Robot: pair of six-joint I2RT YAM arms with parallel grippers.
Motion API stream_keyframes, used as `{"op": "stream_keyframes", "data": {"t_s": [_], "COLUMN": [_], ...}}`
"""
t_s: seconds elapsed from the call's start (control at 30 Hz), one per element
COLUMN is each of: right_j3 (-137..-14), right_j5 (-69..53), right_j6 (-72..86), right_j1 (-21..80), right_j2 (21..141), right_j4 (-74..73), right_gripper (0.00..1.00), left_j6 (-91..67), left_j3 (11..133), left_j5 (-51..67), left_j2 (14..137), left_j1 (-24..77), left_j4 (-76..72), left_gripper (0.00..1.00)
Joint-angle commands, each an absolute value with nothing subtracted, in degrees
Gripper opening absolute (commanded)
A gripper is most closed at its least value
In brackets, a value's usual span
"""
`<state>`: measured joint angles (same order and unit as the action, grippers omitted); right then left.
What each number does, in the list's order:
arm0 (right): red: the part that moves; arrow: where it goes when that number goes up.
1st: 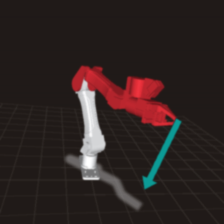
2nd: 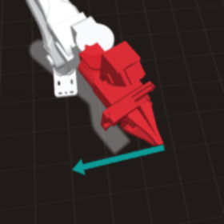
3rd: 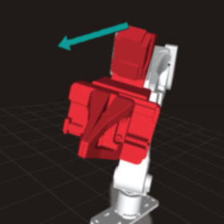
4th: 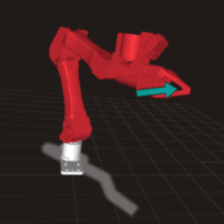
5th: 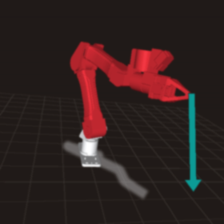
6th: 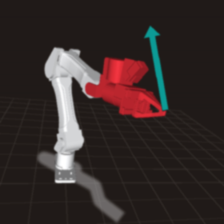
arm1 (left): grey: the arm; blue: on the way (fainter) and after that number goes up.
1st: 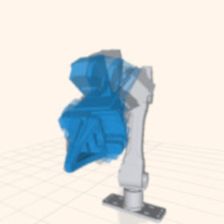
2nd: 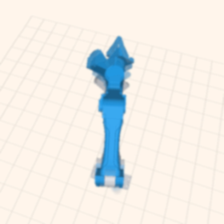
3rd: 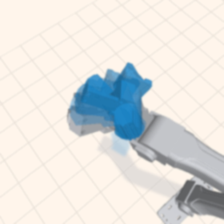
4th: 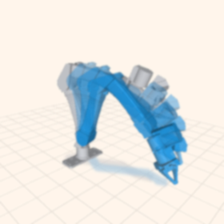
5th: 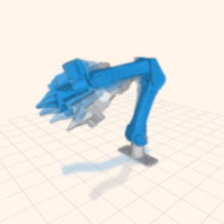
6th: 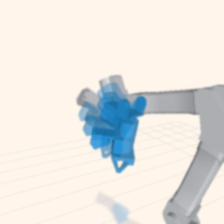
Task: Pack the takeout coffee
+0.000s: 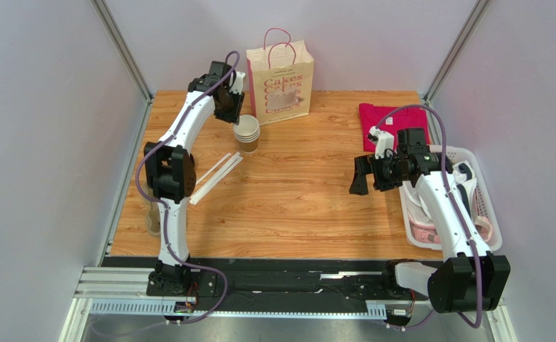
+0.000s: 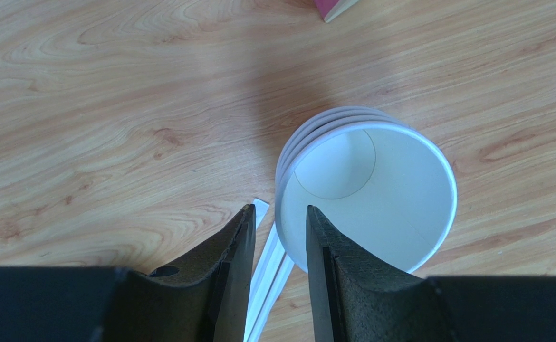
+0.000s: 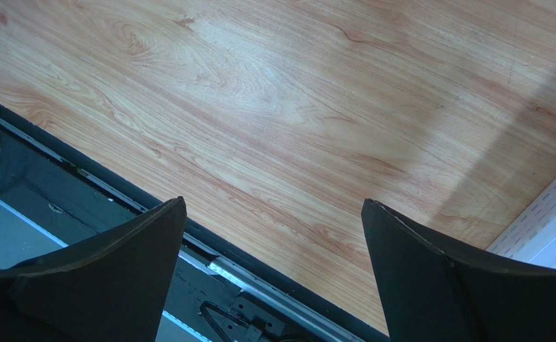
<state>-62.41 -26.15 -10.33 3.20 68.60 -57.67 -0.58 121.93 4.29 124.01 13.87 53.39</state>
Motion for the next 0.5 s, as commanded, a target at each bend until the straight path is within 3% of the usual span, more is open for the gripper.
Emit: {"op": "stream_keyframes", "data": {"t_s": [0.0,0.33,0.47], "right_j3": [-63.02,-62.93,-62.93], "right_j5": [-26.98,-26.98,-27.33], "right_j6": [-10.28,-10.02,-10.02], "right_j1": [3.34,3.34,3.43], "right_j2": [68.73,69.43,69.7], "right_j4": [-57.48,-57.13,-57.13], "right_gripper": [1.0,1.0,1.0], "left_j6": [-0.97,-1.06,-0.53], "left_j3": [125.68,127.53,128.76], "left_j5": [5.62,4.58,3.6], "left_j2": [126.12,125.07,124.37], "left_j1": [13.89,13.89,13.8], "left_j4": [54.14,56.07,58.09], "left_gripper": [0.38,0.02,0.0]}}
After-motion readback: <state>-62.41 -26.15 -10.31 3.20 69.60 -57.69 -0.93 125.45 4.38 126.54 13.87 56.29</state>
